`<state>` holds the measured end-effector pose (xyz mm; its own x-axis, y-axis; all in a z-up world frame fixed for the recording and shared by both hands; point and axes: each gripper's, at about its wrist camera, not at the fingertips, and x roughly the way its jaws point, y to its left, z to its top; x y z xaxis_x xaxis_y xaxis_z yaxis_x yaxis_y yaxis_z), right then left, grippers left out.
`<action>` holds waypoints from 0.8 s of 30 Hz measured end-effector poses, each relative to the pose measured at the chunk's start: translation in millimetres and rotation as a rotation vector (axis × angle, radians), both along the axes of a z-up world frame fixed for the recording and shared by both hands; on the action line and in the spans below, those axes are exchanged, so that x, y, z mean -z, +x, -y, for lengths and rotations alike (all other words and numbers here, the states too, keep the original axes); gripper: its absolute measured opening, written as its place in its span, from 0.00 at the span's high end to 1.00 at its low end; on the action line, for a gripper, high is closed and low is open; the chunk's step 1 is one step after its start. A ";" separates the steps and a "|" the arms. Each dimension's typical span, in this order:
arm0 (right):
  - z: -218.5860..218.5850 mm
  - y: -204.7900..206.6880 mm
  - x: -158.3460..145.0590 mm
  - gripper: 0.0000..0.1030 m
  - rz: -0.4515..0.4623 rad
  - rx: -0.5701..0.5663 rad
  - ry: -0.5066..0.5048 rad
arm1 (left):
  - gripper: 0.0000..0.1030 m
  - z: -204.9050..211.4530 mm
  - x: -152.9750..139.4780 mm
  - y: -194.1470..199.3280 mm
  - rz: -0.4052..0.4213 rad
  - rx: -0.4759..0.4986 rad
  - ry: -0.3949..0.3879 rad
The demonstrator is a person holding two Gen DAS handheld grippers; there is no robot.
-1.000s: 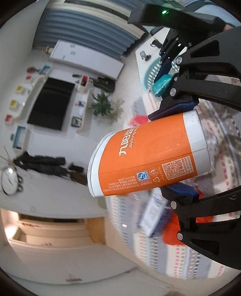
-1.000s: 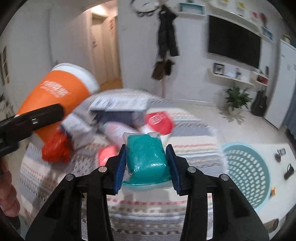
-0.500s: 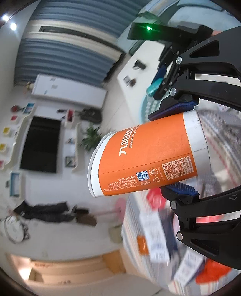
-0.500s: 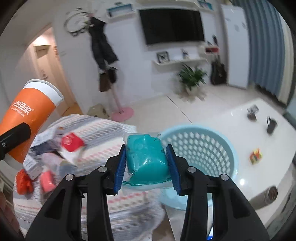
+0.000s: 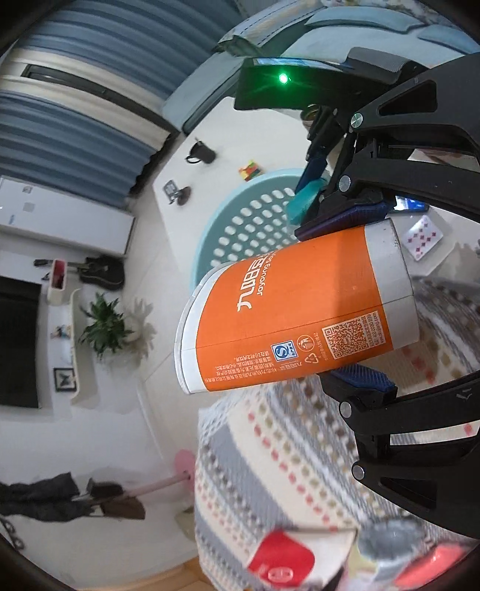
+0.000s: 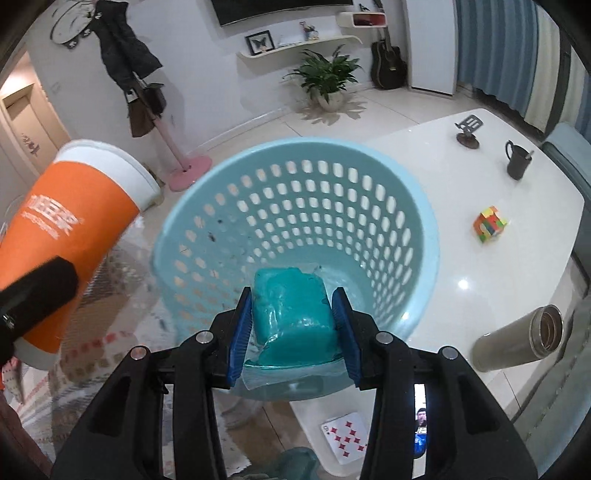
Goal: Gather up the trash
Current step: 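Carry cup and soap to the blue basket and open both tools, then grasp the red plastic bag with the left tool while the right tool grasps the dotted paper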
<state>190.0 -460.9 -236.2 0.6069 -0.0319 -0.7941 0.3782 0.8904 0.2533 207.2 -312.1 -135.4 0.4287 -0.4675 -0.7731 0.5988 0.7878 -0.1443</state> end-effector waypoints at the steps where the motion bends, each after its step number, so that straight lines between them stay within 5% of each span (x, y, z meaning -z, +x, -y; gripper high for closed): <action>1: 1.7 -0.2 -0.4 0.61 0.001 0.005 -0.003 | 0.42 0.3 1.3 0.3 -0.005 0.003 0.001; 4: 6.6 -0.6 0.4 0.60 -0.003 0.017 0.007 | 0.38 0.7 5.5 3.8 -0.030 -0.004 -0.008; 8: 10.2 -3.9 -2.8 0.43 0.014 0.029 0.032 | 0.34 -8.1 5.3 5.1 -0.033 -0.027 -0.021; 17: 2.2 -16.7 -37.1 0.43 0.087 0.029 0.005 | 0.34 -42.5 -22.1 -14.3 0.025 -0.059 -0.078; 24: -45.3 -26.1 -87.2 0.43 0.200 -0.070 -0.042 | 0.33 -105.3 -64.6 -41.3 0.127 -0.138 -0.135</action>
